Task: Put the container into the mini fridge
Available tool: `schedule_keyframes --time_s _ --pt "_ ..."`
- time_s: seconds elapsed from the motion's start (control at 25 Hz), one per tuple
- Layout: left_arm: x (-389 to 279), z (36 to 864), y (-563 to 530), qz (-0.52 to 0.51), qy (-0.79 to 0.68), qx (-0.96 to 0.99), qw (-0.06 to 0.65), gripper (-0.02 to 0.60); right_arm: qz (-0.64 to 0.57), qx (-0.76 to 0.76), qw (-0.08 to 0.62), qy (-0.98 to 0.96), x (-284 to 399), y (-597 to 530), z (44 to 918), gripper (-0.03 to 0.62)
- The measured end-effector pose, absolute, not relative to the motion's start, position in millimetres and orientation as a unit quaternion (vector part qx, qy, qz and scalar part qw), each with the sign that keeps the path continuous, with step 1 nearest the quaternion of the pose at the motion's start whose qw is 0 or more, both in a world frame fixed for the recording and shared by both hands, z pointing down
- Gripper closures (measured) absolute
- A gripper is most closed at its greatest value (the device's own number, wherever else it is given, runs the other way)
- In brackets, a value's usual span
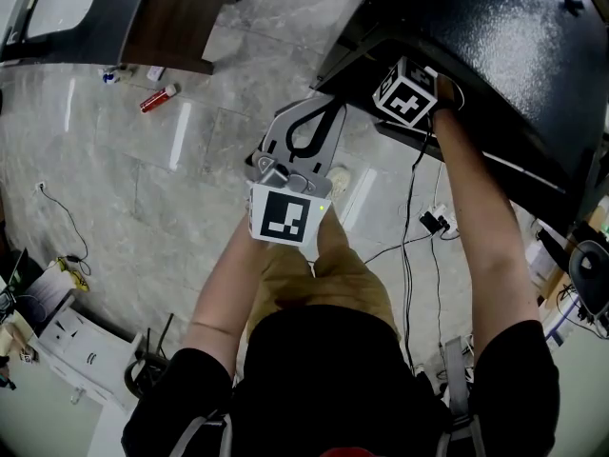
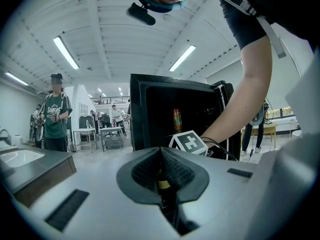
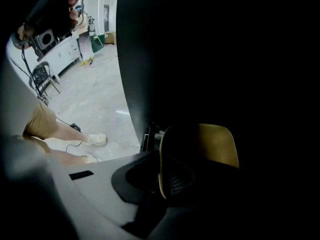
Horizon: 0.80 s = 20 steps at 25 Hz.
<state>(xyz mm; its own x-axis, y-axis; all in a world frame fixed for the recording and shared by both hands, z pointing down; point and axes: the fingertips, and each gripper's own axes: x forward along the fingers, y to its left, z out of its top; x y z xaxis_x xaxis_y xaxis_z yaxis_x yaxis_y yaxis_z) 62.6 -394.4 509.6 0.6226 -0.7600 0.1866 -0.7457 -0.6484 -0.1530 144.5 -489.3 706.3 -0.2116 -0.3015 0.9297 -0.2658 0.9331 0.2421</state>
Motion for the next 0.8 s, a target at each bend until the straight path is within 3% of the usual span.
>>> schedule_keyframes --time_s 0.8 --pt "96.5 514.1 -378.1 -0.124 0.402 -0.906 0.038 0.558 -0.053 0.215 0.567 -0.793 167.5 -472.2 686.8 0.553"
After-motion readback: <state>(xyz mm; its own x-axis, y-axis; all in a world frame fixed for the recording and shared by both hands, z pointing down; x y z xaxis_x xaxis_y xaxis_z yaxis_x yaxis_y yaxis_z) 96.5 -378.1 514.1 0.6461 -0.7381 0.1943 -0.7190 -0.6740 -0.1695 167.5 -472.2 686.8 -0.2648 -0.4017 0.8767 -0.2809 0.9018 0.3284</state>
